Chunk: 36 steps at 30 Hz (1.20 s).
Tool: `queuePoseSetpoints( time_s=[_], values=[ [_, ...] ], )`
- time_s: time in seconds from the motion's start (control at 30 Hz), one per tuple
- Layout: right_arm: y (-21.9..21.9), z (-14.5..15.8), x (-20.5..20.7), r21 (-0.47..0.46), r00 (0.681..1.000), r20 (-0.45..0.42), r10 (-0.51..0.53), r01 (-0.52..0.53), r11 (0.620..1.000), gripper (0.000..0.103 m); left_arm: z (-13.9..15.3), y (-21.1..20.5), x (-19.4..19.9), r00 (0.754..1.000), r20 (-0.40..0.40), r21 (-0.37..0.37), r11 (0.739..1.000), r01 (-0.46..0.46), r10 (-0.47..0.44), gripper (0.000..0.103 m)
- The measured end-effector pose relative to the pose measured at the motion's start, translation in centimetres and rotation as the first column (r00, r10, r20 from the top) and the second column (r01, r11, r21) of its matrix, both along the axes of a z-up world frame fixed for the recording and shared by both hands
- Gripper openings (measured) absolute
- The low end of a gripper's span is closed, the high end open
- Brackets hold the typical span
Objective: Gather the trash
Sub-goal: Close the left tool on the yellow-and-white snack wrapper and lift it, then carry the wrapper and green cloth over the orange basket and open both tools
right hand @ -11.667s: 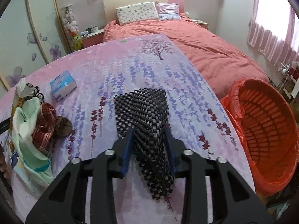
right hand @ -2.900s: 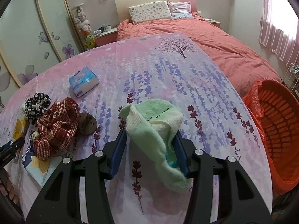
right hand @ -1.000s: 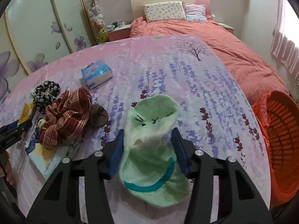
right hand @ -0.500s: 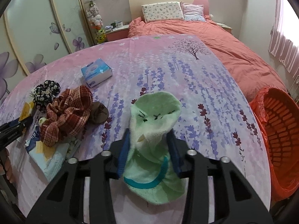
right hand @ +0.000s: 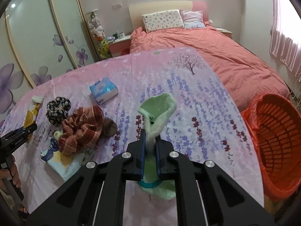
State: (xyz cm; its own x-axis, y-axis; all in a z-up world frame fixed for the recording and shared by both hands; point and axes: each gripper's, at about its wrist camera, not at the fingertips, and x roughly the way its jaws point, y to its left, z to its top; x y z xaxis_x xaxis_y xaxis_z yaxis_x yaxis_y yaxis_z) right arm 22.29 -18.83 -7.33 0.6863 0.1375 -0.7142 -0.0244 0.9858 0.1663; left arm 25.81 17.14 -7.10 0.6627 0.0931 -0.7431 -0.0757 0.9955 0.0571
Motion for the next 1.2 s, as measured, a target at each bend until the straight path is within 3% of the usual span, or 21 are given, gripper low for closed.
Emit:
queuePoseSetpoints(
  time_s=[0.5, 1.2],
  values=[
    [-0.8, 5.2, -3.6, -0.006, 0.992, 0.128, -0.007, 0.008, 1.0, 0.009, 5.9, -3.3, -3.3, 0.995, 0.092, 0.024, 0.999, 0.041, -0.044, 0.039],
    [-6.8, 7.7, -7.7, 0.024, 0.971, 0.218, -0.103, 0.1, 0.995, 0.009, 9.6, -15.4, -5.7, 0.957, 0.158, 0.028, 0.969, 0.244, -0.245, 0.039]
  ],
)
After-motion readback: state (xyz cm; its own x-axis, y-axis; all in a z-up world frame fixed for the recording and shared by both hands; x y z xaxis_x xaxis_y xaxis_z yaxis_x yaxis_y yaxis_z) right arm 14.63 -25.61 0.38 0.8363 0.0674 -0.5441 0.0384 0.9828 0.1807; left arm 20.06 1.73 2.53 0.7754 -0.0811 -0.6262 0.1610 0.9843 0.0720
